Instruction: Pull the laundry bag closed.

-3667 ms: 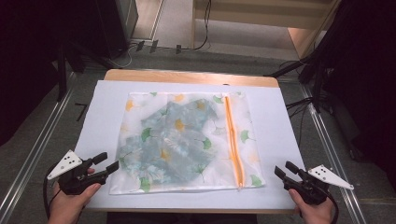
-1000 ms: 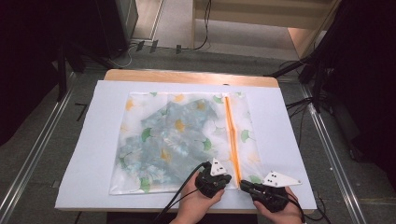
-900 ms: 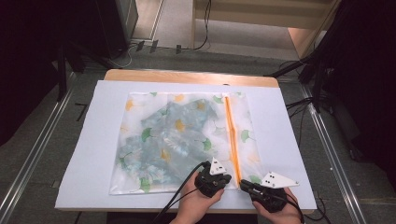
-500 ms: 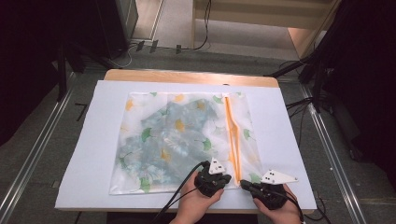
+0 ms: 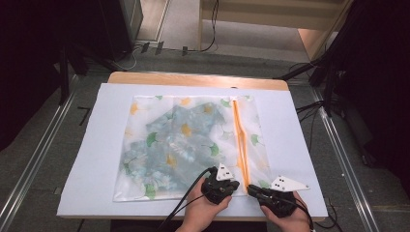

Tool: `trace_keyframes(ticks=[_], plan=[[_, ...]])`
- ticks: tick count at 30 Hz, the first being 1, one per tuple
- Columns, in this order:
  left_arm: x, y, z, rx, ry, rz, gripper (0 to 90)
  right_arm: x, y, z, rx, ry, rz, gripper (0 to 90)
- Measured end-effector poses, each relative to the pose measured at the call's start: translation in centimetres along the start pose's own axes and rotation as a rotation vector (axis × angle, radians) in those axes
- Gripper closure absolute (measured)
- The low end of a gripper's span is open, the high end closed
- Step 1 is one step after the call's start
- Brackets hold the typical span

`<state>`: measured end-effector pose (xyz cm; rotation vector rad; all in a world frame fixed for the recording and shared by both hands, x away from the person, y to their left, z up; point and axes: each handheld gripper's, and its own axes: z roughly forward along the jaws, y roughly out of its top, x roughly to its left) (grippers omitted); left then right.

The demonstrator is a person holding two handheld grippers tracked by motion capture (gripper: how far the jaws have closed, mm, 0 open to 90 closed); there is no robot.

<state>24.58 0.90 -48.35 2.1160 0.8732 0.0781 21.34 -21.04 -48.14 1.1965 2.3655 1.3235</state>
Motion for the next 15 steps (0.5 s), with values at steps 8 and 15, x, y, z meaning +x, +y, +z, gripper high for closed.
trace_keyframes(ticks=[8,15], plan=[[-0.1,0.0,0.0,0.004,0.005,0.006,90.0,0.1,0.2,-0.1,-0.026,-0.023,-0.019,90.0],[-0.1,0.0,0.0,0.003,0.005,0.007,90.0,-0.7,-0.2,0.5,0.027,-0.024,0.032,90.0]])
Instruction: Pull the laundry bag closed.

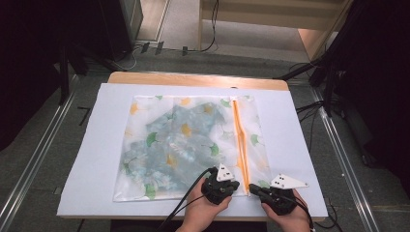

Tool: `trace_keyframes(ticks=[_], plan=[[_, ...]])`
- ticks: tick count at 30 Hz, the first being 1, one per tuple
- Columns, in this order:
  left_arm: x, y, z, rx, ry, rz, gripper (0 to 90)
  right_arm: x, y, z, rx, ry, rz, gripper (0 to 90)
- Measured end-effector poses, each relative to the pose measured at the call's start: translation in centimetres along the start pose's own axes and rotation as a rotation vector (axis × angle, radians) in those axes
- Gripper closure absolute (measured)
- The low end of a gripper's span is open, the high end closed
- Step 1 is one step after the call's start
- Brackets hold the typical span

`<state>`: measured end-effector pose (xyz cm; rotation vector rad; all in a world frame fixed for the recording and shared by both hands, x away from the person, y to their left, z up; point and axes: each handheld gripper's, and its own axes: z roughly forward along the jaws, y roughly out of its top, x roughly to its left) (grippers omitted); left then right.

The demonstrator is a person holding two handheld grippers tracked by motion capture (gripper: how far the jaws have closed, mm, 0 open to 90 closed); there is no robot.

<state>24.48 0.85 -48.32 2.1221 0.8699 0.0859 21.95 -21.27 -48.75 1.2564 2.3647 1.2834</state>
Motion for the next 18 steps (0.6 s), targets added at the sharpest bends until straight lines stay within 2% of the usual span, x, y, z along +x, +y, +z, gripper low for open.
trace_keyframes(ticks=[4,5,6,8,11,14,17,18], plan=[[0.0,0.0,0.0,0.001,0.0,-0.002,90.0,-0.1,0.0,-0.1,0.006,0.003,0.01,88.6],[0.0,0.0,0.0,0.0,0.0,-0.002,90.0,-0.1,0.1,-0.2,0.0,-0.003,0.01,86.9],[0.0,0.0,0.0,-0.001,-0.001,-0.002,90.0,-0.1,0.0,-0.7,-0.03,0.018,0.014,85.5],[0.0,0.0,0.0,0.0,-0.001,-0.001,90.0,0.0,0.0,-1.2,-0.047,0.028,0.013,87.0],[0.0,0.0,0.0,-0.001,-0.002,-0.001,90.0,0.2,-0.2,-1.6,-0.036,0.022,0.007,90.0],[0.0,0.0,0.0,0.001,-0.002,-0.001,90.0,0.2,-0.3,-1.8,-0.022,0.039,0.01,90.0],[0.0,0.0,0.0,0.0,-0.003,-0.002,90.0,0.5,-0.3,-1.8,-0.051,0.063,-0.019,85.4],[0.0,0.0,0.0,0.0,-0.003,-0.002,90.0,0.6,-0.2,-1.8,-0.058,0.058,-0.023,88.5]])
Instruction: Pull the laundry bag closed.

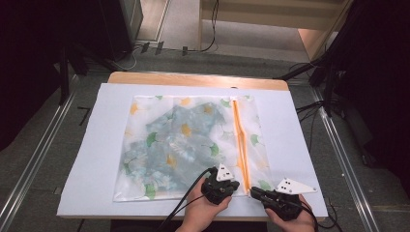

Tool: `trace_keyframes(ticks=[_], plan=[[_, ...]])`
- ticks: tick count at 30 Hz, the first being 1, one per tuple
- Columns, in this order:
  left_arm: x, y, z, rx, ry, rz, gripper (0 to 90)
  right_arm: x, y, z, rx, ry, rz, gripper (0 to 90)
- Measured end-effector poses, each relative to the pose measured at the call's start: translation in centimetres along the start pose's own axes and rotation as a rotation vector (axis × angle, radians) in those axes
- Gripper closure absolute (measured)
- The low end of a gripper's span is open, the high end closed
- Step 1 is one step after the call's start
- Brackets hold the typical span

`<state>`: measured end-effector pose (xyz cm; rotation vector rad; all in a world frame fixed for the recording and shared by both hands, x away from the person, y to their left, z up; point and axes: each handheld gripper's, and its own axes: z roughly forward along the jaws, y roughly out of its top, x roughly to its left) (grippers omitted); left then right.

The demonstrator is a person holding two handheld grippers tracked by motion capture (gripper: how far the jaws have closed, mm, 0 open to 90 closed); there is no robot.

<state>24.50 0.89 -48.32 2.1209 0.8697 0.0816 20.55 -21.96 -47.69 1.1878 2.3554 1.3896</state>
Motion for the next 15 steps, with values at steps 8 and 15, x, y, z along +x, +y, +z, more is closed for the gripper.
trace_keyframes(ticks=[8,15], plan=[[0.0,0.0,0.0,0.002,-0.001,0.005,90.0,-0.1,0.7,1.2,0.019,-0.097,0.018,90.0],[-0.1,0.0,0.0,0.002,-0.005,0.007,90.0,-0.9,0.1,1.7,0.083,-0.051,0.075,90.0]])
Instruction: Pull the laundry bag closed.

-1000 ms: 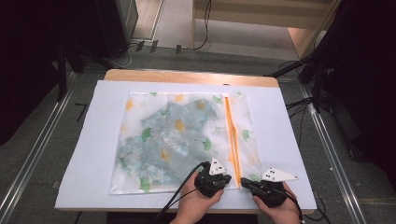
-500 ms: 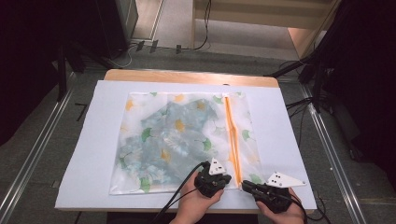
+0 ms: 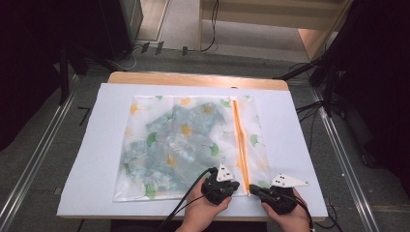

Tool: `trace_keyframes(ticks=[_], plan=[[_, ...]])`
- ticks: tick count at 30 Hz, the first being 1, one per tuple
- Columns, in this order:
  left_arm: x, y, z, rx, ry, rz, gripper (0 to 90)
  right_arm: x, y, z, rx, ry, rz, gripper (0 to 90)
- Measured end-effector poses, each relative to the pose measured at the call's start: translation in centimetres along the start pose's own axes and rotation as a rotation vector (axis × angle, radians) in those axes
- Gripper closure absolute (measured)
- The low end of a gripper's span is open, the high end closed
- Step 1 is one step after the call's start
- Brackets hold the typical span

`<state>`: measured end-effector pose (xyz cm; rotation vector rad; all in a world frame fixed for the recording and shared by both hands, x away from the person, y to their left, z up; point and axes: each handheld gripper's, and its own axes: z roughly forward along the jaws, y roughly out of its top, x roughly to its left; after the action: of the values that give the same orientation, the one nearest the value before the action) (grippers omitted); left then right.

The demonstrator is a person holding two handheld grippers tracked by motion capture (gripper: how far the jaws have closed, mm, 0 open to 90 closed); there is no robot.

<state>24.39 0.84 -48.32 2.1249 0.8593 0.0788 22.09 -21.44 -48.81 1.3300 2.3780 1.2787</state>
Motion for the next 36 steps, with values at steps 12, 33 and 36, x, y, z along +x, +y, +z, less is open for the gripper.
trace_keyframes(ticks=[12,33,36], plan=[[-0.2,0.0,0.1,0.014,-0.04,0.047,90.0,0.5,-0.2,-1.3,-0.068,0.012,-0.048,87.3],[0.2,-0.1,-0.1,0.002,-0.026,-0.008,90.0,1.8,-0.5,-0.8,-0.078,0.037,-0.169,64.2],[0.2,0.0,-0.1,0.004,-0.028,-0.006,90.0,1.8,-0.9,-0.6,-0.046,0.03,-0.22,57.1]])
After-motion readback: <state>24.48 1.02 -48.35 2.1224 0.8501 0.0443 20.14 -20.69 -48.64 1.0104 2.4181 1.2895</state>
